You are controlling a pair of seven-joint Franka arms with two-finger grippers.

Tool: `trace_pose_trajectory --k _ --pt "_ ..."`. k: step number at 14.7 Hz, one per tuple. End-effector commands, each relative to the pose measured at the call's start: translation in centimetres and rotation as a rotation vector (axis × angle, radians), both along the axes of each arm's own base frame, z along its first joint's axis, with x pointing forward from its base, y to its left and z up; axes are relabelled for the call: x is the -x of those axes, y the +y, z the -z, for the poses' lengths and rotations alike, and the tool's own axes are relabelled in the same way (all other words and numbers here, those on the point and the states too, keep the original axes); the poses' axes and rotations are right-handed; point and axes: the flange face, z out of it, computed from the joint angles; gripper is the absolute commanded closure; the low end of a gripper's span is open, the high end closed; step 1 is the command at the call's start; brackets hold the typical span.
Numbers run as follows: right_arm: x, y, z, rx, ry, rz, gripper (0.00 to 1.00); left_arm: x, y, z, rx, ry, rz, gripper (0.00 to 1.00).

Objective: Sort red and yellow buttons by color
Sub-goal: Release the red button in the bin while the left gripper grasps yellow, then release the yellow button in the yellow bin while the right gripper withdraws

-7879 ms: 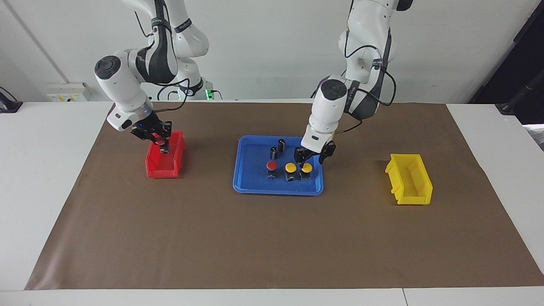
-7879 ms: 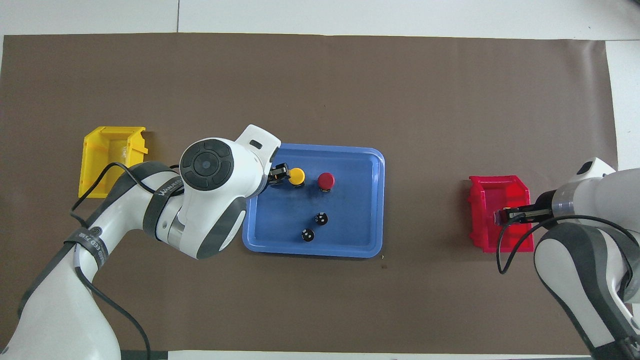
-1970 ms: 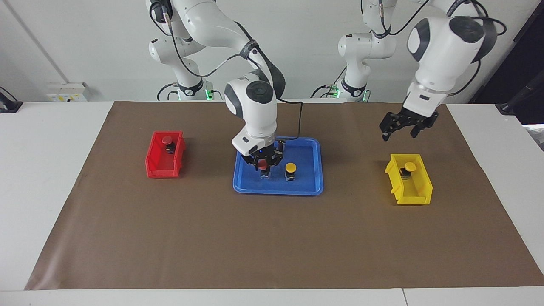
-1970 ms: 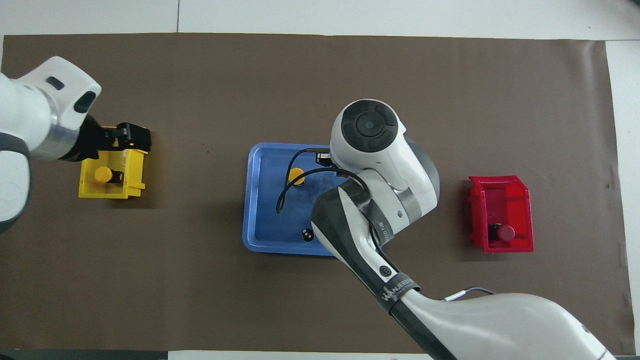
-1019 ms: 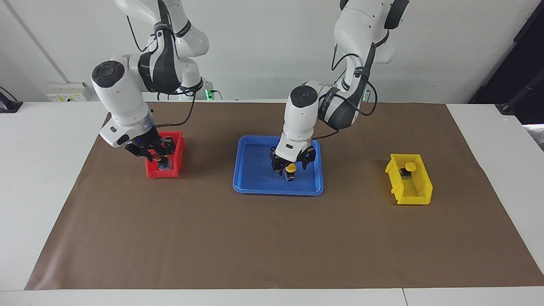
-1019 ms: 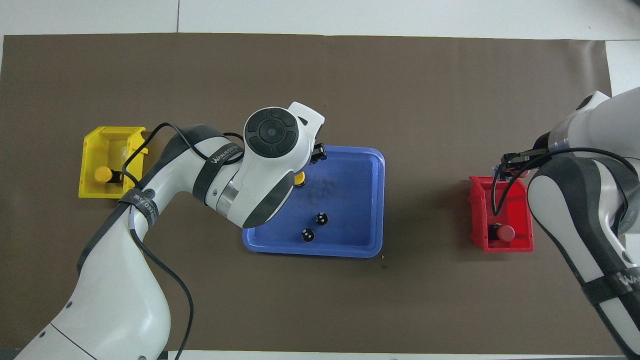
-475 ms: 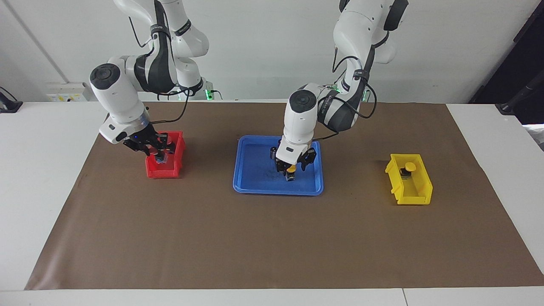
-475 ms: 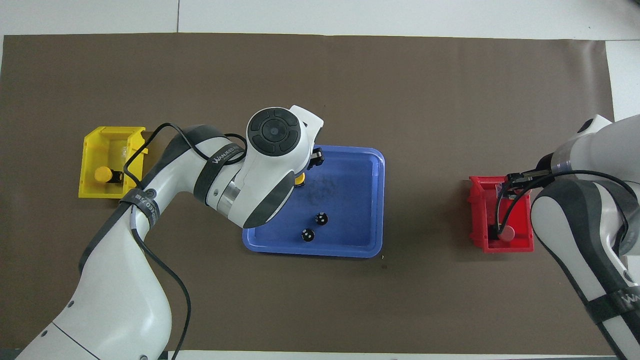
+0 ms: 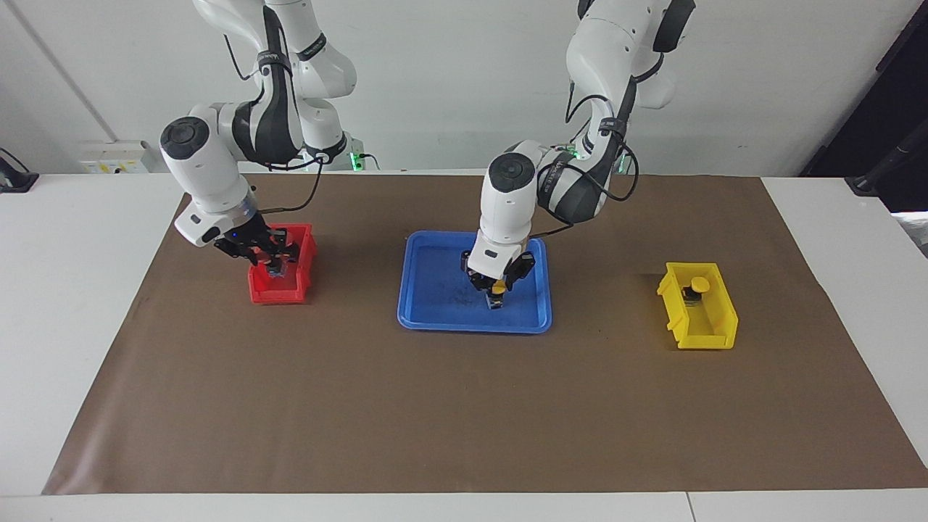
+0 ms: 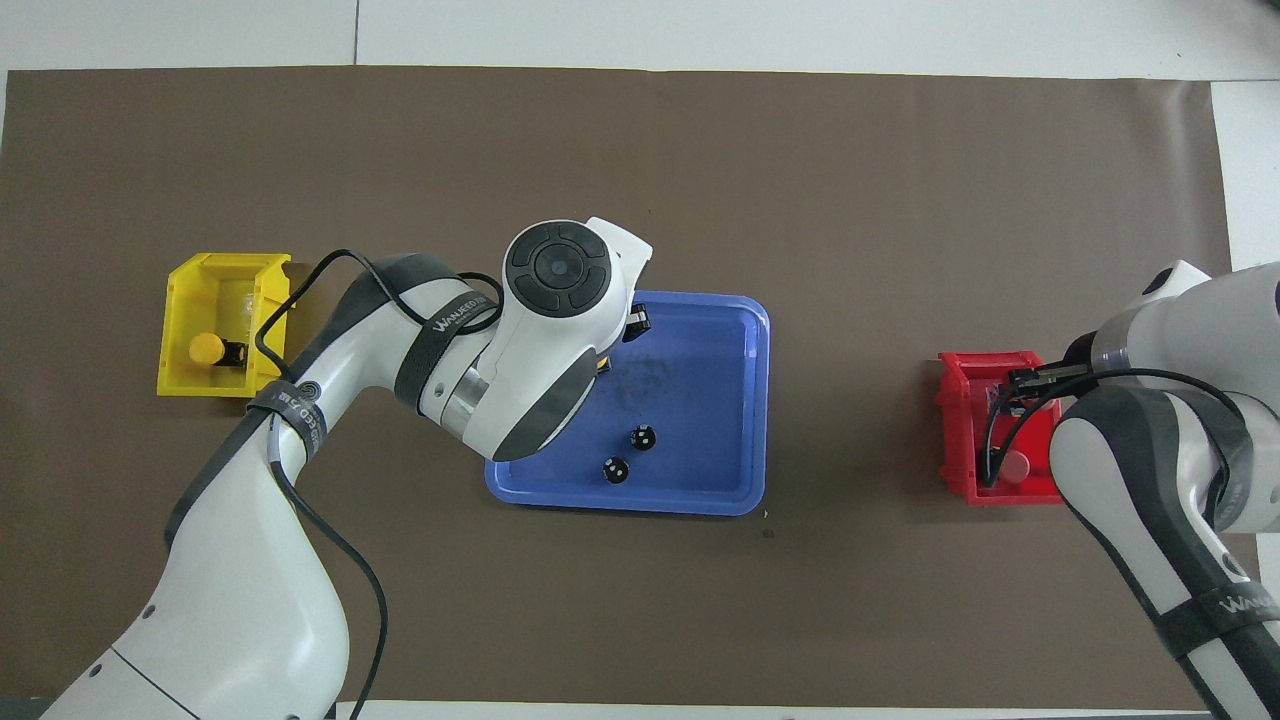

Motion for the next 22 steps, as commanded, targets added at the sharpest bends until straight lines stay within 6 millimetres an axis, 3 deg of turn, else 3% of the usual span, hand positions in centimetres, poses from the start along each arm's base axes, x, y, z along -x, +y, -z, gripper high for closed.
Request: trace_pose_trajectory --k 1,3,4,6,7,8,10,11,13,15,17,20,21,22 --pt "1.3 0.0 0.4 0.006 -0.023 -0.021 0.82 -0.4 0.5 -1.1 0.020 0.012 -0.039 0.98" --pt "1.4 -0.2 0.8 0.006 -0.020 -0.023 0.82 -1.2 1.7 -4.8 0.025 0.027 -0.065 0.98" --pt "1.6 0.0 1.1 0.006 -0.025 -0.028 0.82 -2.1 3.4 -6.8 0.042 0.045 -0.102 0.98" --pt "2.2 0.2 1.9 0.006 -0.043 -0.029 0.82 -3.2 7.7 -10.4 0.035 0.068 -0.122 0.98" --pt "2.3 0.3 2.3 0.005 -0.037 -0.031 0.81 -3.7 10.7 -11.8 0.024 0.087 -0.102 0.98" --pt "2.3 0.3 2.5 0.005 -0.034 -0.032 0.80 -4.9 14.9 -12.8 0.012 0.115 -0.090 0.98" --pt "2.3 0.3 2.5 0.005 -0.034 -0.032 0.77 -6.7 21.2 -13.8 0.008 0.129 -0.071 0.98" --pt "2.3 0.3 2.5 0.005 -0.032 -0.031 0.72 -7.7 24.9 -14.0 0.009 0.128 -0.055 0.98" --pt "2.2 0.3 2.4 0.005 -0.026 -0.032 0.51 -9.3 32.0 -14.2 -0.026 0.114 -0.002 0.98" --pt "1.5 0.3 1.6 0.006 -0.028 -0.033 0.42 -10.4 38.8 -13.9 -0.057 0.083 0.053 0.98" --pt "0.5 0.2 0.6 0.006 -0.022 -0.031 0.35 -10.5 44.3 -12.7 -0.051 0.033 0.055 0.98" --pt "-1.5 0.5 -2.3 0.007 -0.023 -0.034 0.32 -9.9 45.5 -10.4 -0.052 -0.008 0.070 0.98" --pt "-2.1 0.5 -3.7 0.008 -0.037 -0.033 0.27 -9.9 45.4 -10.0 -0.052 -0.012 0.064 0.98" --pt "-2.6 0.7 -5.1 0.009 -0.045 -0.032 0.14 -10.1 45.2 -9.8 -0.050 -0.019 0.064 0.98"
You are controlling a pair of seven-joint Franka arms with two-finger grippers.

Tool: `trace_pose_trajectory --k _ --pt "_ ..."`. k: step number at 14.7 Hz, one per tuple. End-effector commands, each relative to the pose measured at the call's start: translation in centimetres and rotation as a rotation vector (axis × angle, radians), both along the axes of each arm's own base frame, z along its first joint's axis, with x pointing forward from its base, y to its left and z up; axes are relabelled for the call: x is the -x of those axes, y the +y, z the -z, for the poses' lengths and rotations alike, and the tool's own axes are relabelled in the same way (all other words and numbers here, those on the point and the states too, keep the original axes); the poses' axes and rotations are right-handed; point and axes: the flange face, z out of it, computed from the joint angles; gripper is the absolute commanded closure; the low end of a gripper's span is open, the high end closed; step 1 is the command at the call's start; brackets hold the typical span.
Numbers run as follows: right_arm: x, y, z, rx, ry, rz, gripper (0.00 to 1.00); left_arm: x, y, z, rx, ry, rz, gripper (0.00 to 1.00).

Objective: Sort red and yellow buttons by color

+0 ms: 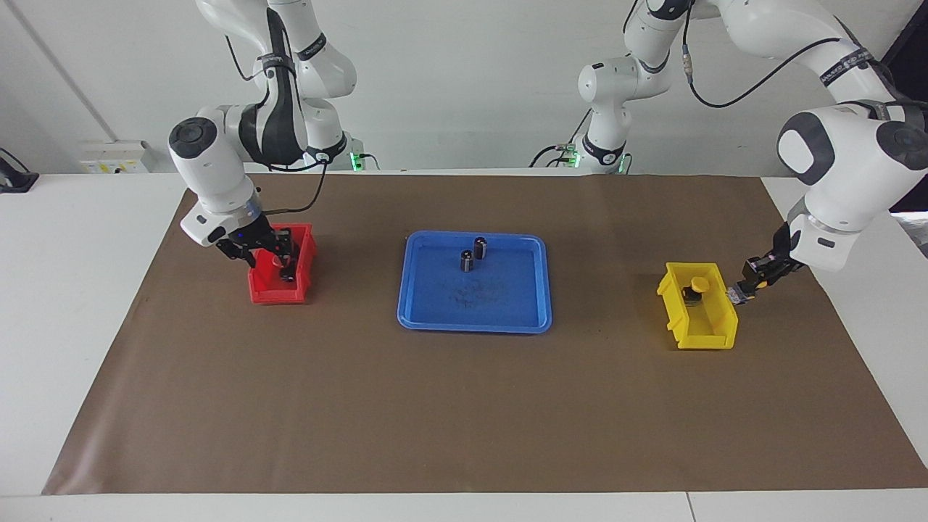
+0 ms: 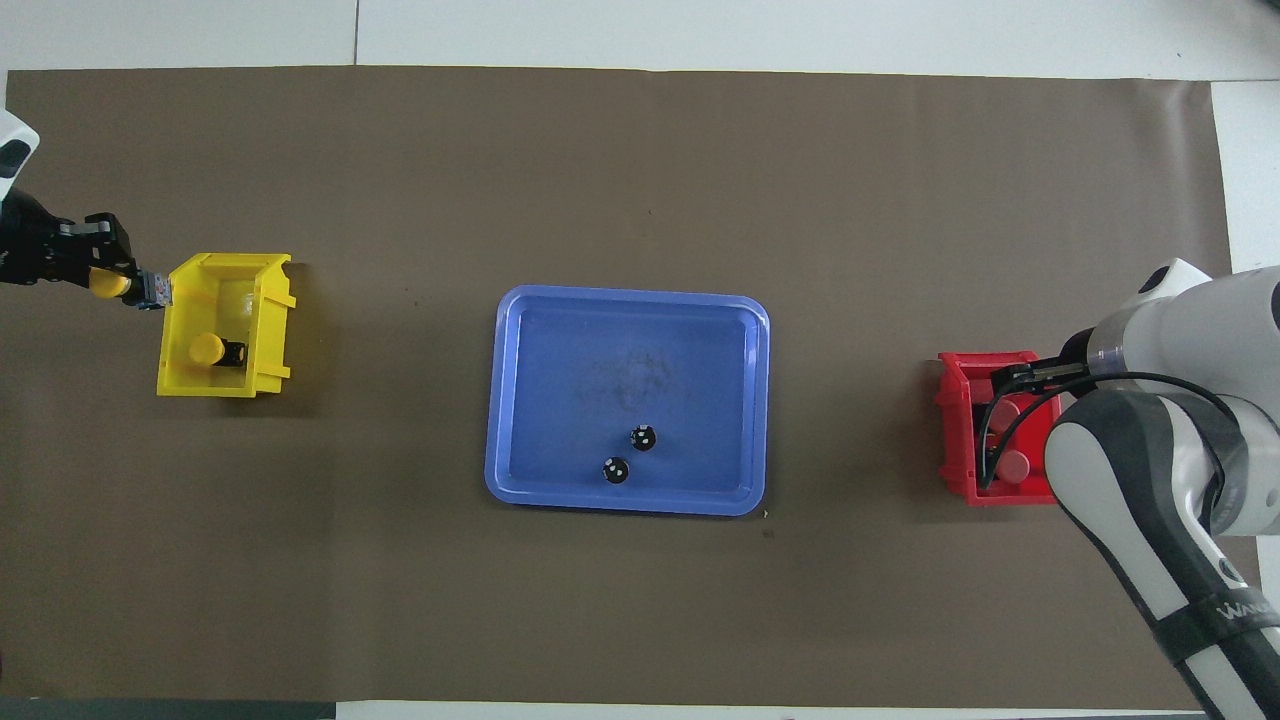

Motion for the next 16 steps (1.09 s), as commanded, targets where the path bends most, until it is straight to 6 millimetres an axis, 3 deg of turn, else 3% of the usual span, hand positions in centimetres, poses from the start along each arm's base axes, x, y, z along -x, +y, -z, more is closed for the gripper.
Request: trace_pose_trajectory --k 1,4,6,9,14,16 --pt "-1.8 0.2 -3.8 0.008 -0.005 -0.021 0.00 0.8 -1.3 0.3 -0.014 -0.036 0.017 0.98" --pt "-2.6 0.2 -9.1 0.002 0.017 -0.008 0.00 0.9 -1.8 1.1 -0.009 -0.053 0.020 0.98" --pt "-2.6 0.2 -11.7 0.001 0.027 0.027 0.00 1.1 -2.1 2.1 -0.008 -0.077 0.002 0.98" --pt "-3.4 -0.4 -16.7 -0.001 0.003 0.053 0.00 0.7 -3.6 3.2 -0.004 -0.096 -0.004 0.98" --pt "-5.0 -1.2 -22.0 0.013 0.061 0.073 0.00 1.4 -3.6 5.9 -0.001 -0.113 0.000 0.98" --pt "-5.3 -1.8 -22.2 0.018 0.083 0.085 0.00 1.4 -3.6 6.8 0.001 -0.129 0.000 0.99"
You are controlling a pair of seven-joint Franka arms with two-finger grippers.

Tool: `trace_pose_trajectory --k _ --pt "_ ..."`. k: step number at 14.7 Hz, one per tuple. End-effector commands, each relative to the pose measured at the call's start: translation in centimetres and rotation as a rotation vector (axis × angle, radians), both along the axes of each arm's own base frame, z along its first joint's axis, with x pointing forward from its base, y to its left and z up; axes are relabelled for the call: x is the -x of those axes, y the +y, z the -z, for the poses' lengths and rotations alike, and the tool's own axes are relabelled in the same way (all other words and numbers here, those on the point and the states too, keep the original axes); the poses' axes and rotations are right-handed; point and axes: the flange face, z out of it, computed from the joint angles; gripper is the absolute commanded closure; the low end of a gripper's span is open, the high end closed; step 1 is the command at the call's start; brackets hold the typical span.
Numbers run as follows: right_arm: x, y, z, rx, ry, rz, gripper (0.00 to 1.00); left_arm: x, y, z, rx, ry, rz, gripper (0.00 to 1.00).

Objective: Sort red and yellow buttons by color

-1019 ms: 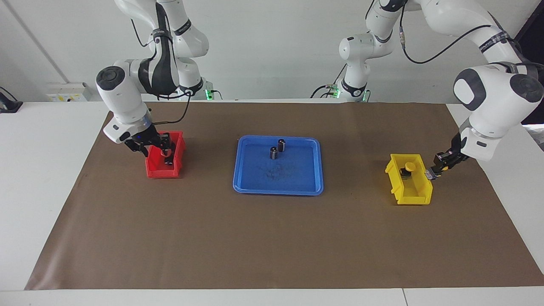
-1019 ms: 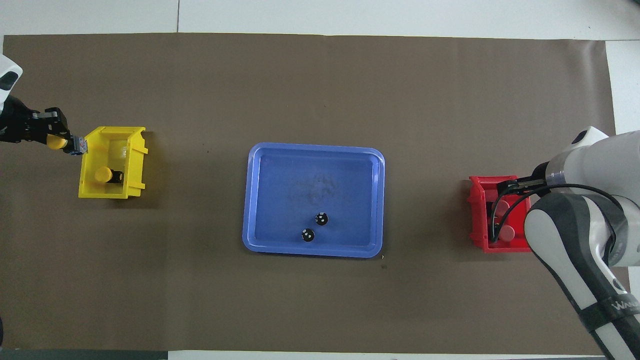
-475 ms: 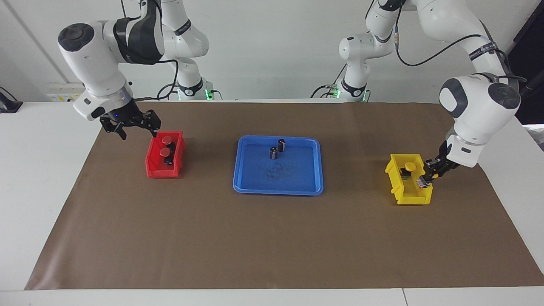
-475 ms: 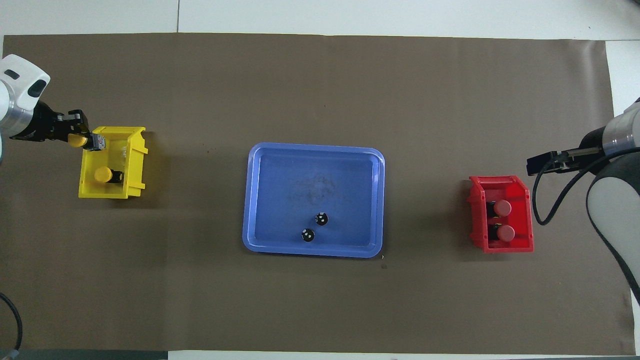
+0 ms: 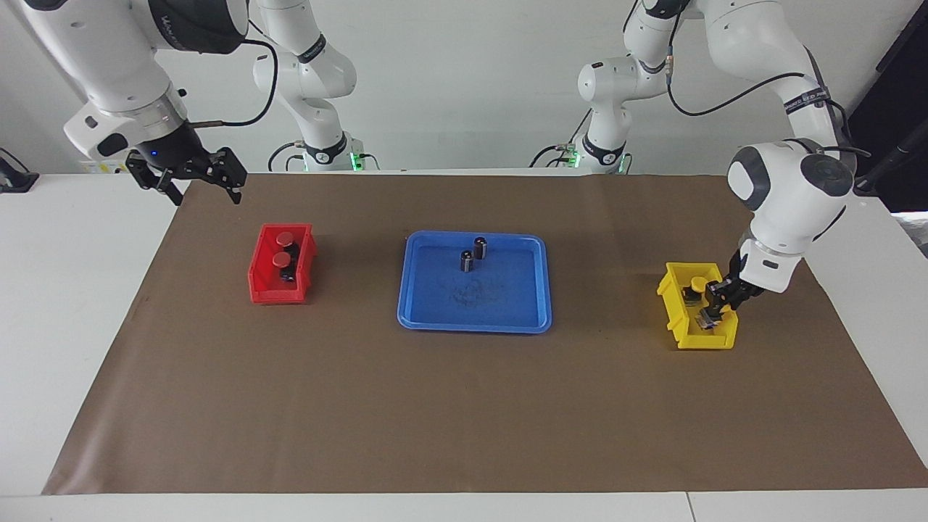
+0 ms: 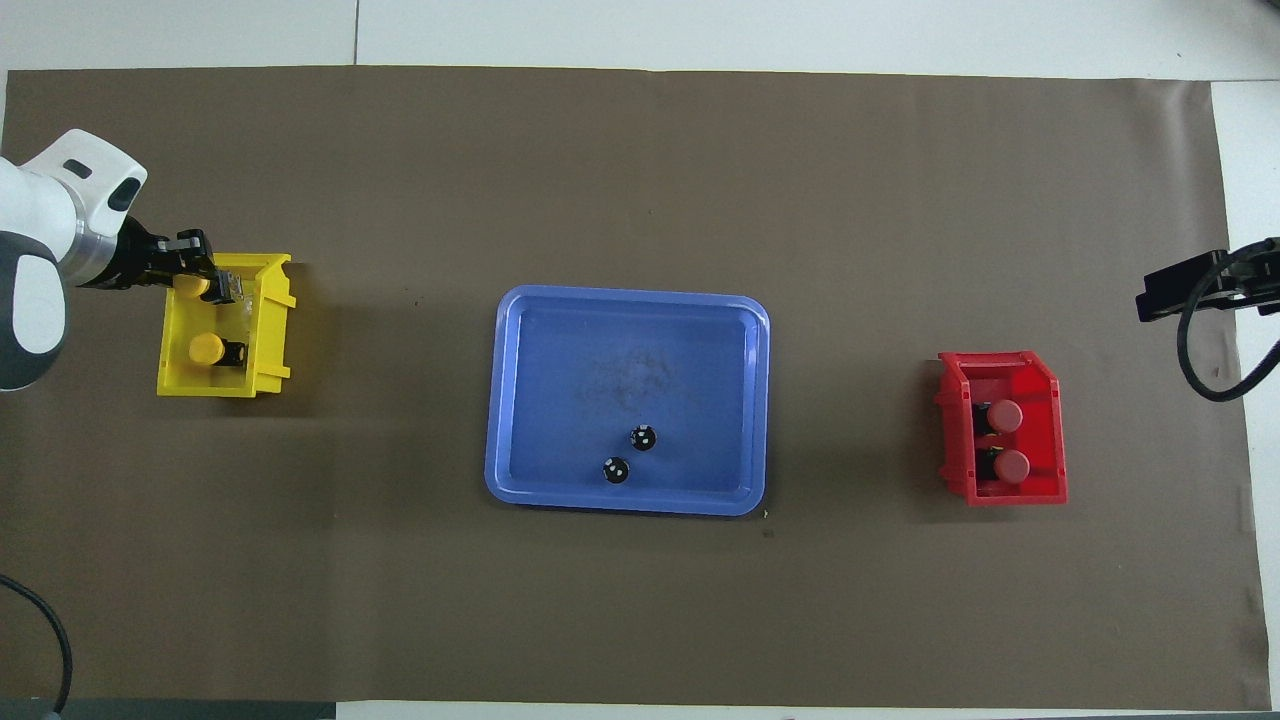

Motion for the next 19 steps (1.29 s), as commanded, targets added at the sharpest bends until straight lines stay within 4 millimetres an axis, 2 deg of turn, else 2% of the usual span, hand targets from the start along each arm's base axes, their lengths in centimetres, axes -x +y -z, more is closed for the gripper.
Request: trace_pose_trajectory --k 1,4,5,6,8,9,11,13,15,19 --pt "-1.6 -1.9 -0.2 0.005 0.006 0.044 0.00 0.7 0.1 0.7 -0.008 -0.034 -0.010 0.99" --pt "-0.8 -1.5 -1.0 0.012 0.005 0.038 0.00 0.4 0.2 2.1 -0.006 -0.035 -0.004 0.98" --pt "-0.8 -1.6 -1.4 0.011 -0.002 0.039 0.00 0.5 0.1 2.3 -0.006 -0.035 -0.002 0.90" --pt "-0.9 -1.6 -1.4 0.014 -0.015 0.042 0.00 0.5 0.1 2.2 -0.006 -0.035 0.000 0.66" --pt "-0.7 -2.2 -1.1 0.010 -0.006 0.056 0.00 0.6 0.2 2.3 -0.007 -0.024 0.001 0.35" --pt "-0.1 -2.3 -0.4 0.009 0.008 0.057 0.00 0.6 0.2 2.3 -0.007 -0.021 0.002 0.25" --pt "0.5 -2.1 1.1 0.006 0.002 0.058 0.00 0.7 0.1 2.0 -0.015 0.006 0.005 0.15" --pt "0.5 -2.2 0.8 0.004 -0.005 0.062 0.00 0.7 0.1 0.5 -0.019 0.037 0.003 0.08" --pt "0.7 -2.2 0.9 0.003 0.012 0.062 0.00 0.8 0.2 -2.4 -0.037 0.080 0.014 0.00" --pt "0.7 -2.3 1.0 0.003 0.014 0.063 0.00 1.9 -1.1 -8.7 -0.067 0.158 0.134 0.00"
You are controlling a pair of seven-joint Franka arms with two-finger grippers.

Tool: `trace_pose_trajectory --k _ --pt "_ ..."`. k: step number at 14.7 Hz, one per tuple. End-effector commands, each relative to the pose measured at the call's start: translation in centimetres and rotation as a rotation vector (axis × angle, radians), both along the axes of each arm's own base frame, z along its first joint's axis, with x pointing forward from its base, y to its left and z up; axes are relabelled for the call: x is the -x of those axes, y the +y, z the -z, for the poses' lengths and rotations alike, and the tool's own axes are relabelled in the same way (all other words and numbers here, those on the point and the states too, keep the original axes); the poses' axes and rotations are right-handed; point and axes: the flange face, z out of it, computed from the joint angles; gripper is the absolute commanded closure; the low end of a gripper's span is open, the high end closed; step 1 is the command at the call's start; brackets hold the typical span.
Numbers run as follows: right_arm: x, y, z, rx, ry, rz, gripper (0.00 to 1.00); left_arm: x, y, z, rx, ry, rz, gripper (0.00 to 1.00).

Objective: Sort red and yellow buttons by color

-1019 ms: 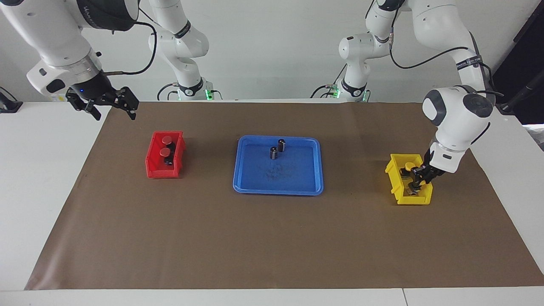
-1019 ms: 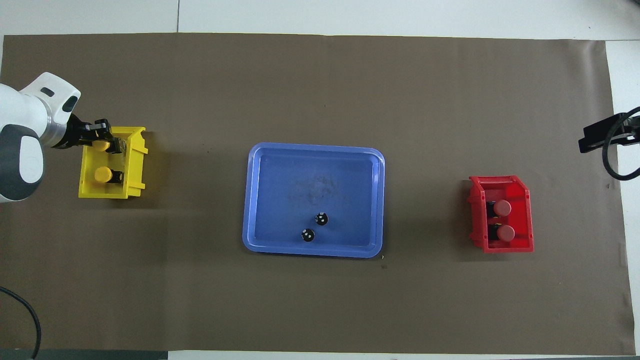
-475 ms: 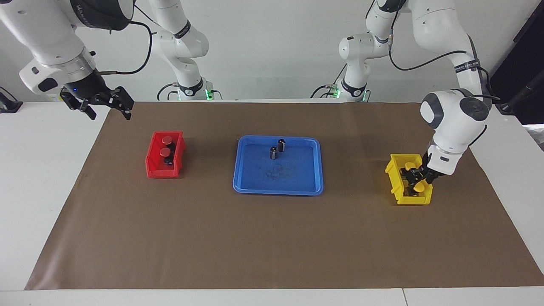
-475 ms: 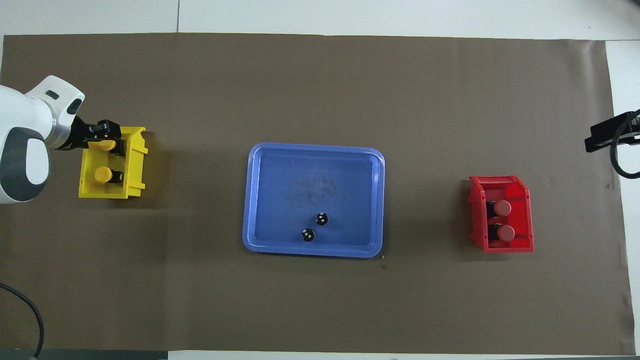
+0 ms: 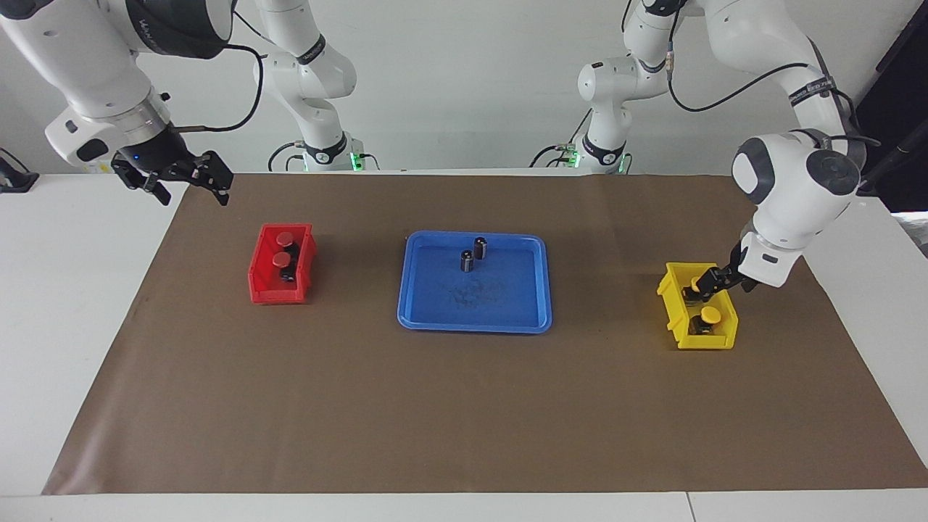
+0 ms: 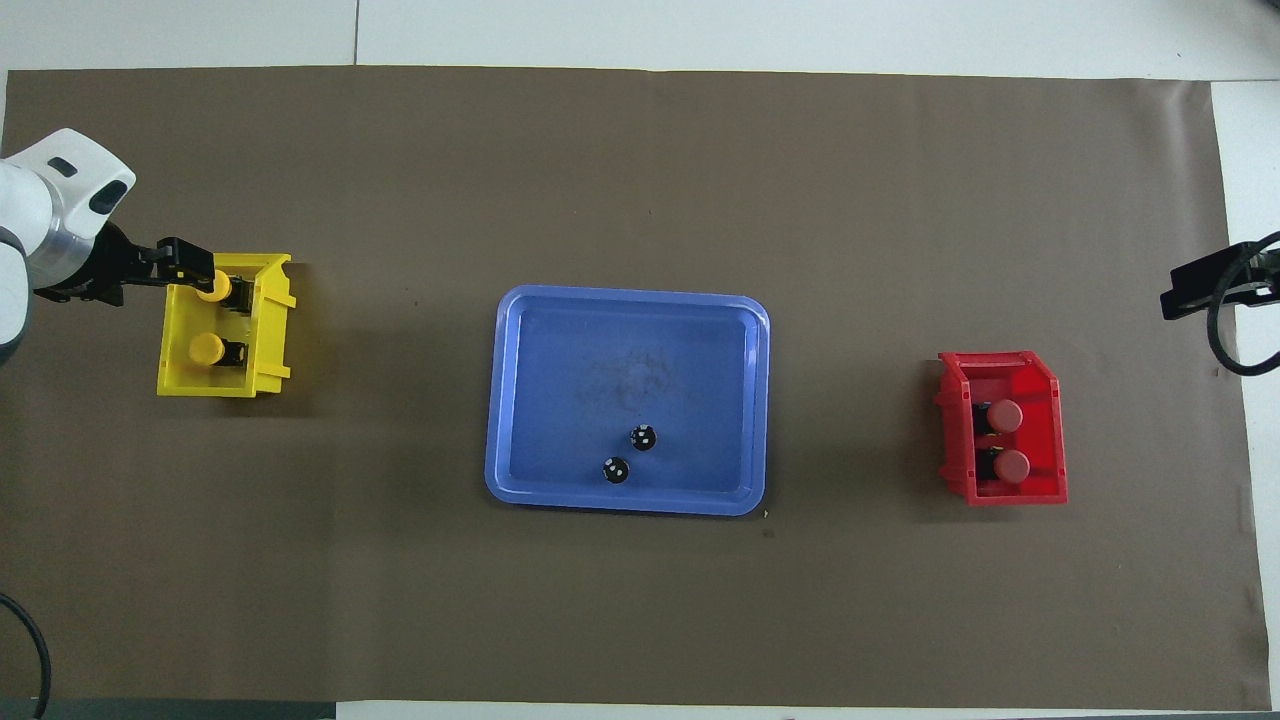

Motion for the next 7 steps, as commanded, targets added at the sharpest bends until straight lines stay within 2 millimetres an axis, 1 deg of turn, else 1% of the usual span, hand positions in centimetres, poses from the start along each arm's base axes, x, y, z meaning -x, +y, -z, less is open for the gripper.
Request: trace_pose_trajectory --k 1,4,5,6,7 --pt "0.7 -0.4 0.1 0.003 -0.001 0.023 0.00 1.8 -0.8 -5.2 -0.024 0.043 0.064 0.00" --pt "0.7 0.2 0.2 0.003 0.001 0.008 0.00 4.5 -3.2 -9.6 -0.006 0.049 0.110 0.00" --pt "0.8 0.3 0.4 0.002 0.007 0.005 0.00 5.1 -3.5 -11.1 -0.005 0.051 0.118 0.00" --pt "0.8 0.5 0.3 0.002 0.006 0.003 0.00 6.0 -4.0 -12.6 0.001 0.070 0.136 0.00" --pt "0.8 0.8 0.3 0.001 0.005 -0.001 0.00 6.4 -4.5 -14.5 0.007 0.061 0.141 0.00"
